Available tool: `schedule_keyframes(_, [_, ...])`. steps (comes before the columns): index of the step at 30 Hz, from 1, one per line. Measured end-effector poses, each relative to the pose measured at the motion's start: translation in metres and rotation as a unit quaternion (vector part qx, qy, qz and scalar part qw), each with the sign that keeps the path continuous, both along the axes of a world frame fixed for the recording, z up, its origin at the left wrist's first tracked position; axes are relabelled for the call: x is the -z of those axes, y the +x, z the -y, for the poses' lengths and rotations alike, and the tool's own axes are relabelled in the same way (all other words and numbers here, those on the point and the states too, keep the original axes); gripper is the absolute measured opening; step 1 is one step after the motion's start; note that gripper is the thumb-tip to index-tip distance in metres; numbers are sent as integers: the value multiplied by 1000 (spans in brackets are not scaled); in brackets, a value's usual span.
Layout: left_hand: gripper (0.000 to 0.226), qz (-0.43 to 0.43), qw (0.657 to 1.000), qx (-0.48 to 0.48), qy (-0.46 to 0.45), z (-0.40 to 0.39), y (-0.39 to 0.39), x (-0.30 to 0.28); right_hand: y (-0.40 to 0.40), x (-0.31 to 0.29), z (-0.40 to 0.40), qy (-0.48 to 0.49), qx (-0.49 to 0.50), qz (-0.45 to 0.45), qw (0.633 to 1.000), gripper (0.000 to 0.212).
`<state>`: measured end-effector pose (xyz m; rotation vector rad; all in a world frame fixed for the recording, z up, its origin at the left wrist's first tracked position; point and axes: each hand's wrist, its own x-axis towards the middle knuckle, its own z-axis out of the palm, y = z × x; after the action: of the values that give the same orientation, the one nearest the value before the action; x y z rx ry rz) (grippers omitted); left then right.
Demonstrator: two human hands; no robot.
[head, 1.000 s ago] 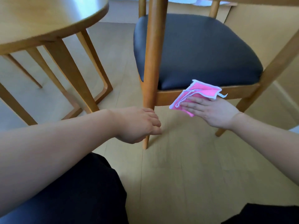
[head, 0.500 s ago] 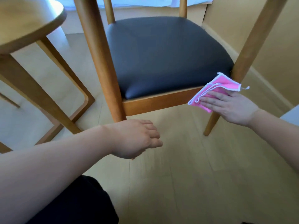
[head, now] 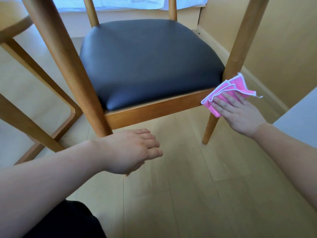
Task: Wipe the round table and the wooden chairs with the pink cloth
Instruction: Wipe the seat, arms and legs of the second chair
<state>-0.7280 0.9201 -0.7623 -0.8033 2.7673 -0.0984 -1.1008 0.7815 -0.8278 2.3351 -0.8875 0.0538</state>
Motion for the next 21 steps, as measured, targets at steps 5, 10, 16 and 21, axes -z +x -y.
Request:
schedule_keyframes(5, [51,0,1000,-7,11,0,-1,2,-2,2,1,-18,-2,-9,1000,57])
schedule_keyframes(10, [51,13,999,-10,32,-2,6,2,26,5,3,-18,-70,0,997,63])
schedule_keyframes(16, [48,27,998,-23,61,-17,32,-7,97,5,-7,-10,-194,4,981,61])
schedule_keyframes(21, [48,34,996,-35,70,-29,51,-14,168,-7,-26,-25,-279,8,960,67])
